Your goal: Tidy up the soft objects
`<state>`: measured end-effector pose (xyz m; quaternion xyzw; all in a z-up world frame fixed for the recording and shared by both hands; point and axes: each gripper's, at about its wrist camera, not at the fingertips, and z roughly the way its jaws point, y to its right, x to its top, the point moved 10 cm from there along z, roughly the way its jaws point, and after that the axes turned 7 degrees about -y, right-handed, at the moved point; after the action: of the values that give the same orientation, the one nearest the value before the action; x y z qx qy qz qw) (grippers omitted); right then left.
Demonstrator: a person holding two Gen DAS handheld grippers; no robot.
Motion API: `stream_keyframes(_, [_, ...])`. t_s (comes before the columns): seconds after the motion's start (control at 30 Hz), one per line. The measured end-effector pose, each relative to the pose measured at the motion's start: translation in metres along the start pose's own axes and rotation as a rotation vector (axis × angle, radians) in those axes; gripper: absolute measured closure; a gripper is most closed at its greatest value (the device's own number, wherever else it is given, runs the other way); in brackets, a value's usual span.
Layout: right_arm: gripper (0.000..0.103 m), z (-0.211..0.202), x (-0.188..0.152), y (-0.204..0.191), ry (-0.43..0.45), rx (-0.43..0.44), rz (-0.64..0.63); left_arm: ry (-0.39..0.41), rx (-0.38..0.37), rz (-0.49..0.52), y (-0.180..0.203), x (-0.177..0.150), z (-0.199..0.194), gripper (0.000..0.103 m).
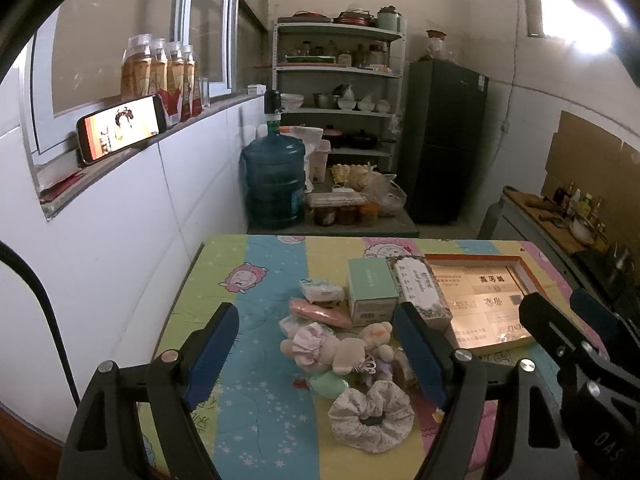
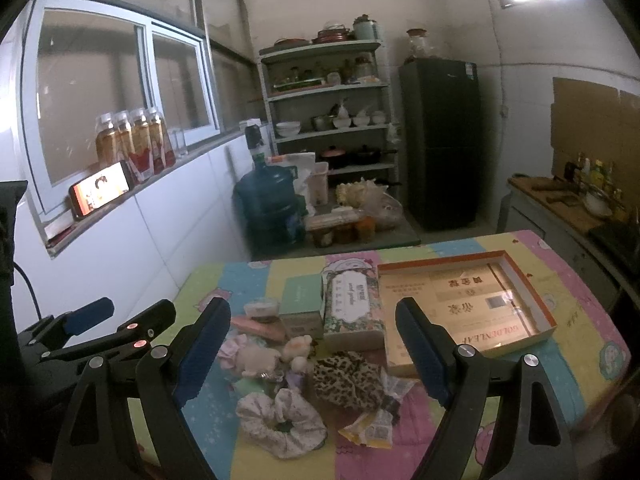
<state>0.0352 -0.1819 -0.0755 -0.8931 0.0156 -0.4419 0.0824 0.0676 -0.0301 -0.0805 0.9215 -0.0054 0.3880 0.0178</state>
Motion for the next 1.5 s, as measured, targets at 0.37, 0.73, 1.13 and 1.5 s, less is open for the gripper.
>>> stream_keyframes(0.37, [0.017, -0.003, -0.001, 0.004, 0.001, -0.005, 0.012, -0.002, -0.006, 0.002, 0.001, -0.002, 0.0, 0.023])
stream_keyframes(0.73, [0.017, -0.003, -0.001, 0.003, 0.001, -0.013, 0.012, -0.003, -0.009, 0.003, 0.004, -0.004, 0.001, 0.023])
stream_keyframes(1.13, [0.017, -0.002, -0.003, 0.006, 0.0, -0.019, 0.02, -0.013, -0.011, 0.014, 0.011, -0.004, 0.007, 0.023])
stream_keyframes(1.5, [0.017, 0.003, -0.002, 0.005, -0.009, -0.005, 0.021, -0.022, -0.003, 0.009, 0.007, -0.002, 0.008, 0.023])
